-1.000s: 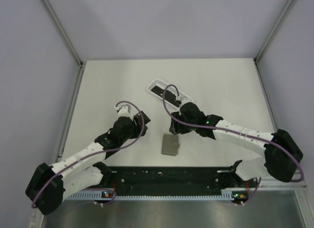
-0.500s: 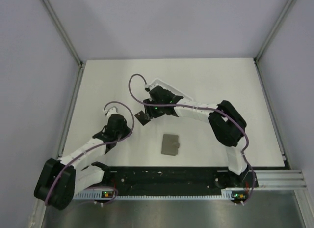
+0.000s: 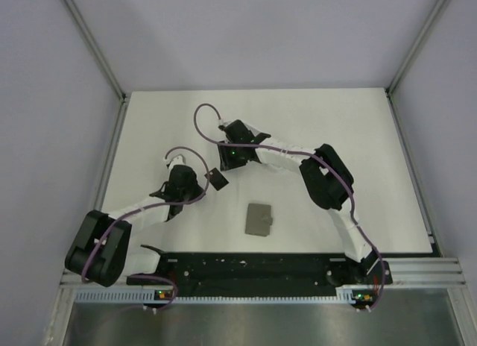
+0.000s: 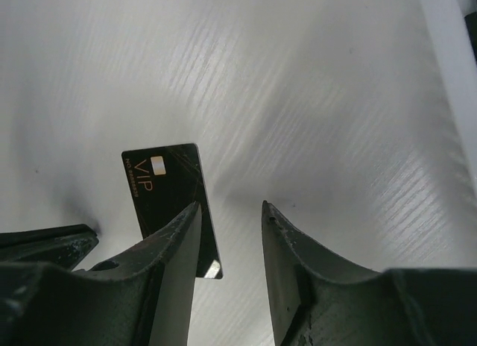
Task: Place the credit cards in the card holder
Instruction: Move the credit card to the corner of the board.
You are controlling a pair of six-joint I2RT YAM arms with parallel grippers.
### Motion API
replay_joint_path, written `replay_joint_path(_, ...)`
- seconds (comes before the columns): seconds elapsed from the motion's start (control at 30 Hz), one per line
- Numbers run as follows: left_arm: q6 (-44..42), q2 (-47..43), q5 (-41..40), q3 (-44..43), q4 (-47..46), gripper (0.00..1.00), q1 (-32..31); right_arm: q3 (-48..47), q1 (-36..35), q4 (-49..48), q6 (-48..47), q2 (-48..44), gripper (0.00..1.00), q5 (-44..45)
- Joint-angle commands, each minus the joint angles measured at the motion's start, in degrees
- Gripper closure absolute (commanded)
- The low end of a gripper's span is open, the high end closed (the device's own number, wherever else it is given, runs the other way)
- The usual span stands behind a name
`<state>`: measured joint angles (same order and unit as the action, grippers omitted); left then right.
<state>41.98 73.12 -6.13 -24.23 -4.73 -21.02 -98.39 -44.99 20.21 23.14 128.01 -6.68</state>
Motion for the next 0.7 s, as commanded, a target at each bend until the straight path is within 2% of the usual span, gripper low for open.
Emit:
replay_joint_path(0.0, -1.0, 2.5, 1.6, -2.1, -4.3, 1.00, 0.4, -3.0, -0.4, 1.5, -0.9, 1.7, 0.62, -4.5)
replay_joint_path(0.27, -1.5, 7.0, 4.8, -3.3, -4.9, 1.00, 0.5, -0.7, -1.9, 1.7, -2.7, 1.8, 0.63, -8.6)
replay_joint_path(0.57, -1.9, 6.3, 5.8, -2.8, -4.5, 1.00, 0.4, 2.4, -3.9, 1.1, -2.9, 1.2, 0.63, -9.5)
replay_joint_path(0.67, -1.9, 6.4, 9.0, -2.0, -5.0, 1.00, 0.4, 4.8, -4.3, -0.1, -2.0, 0.0, 0.63, -9.3)
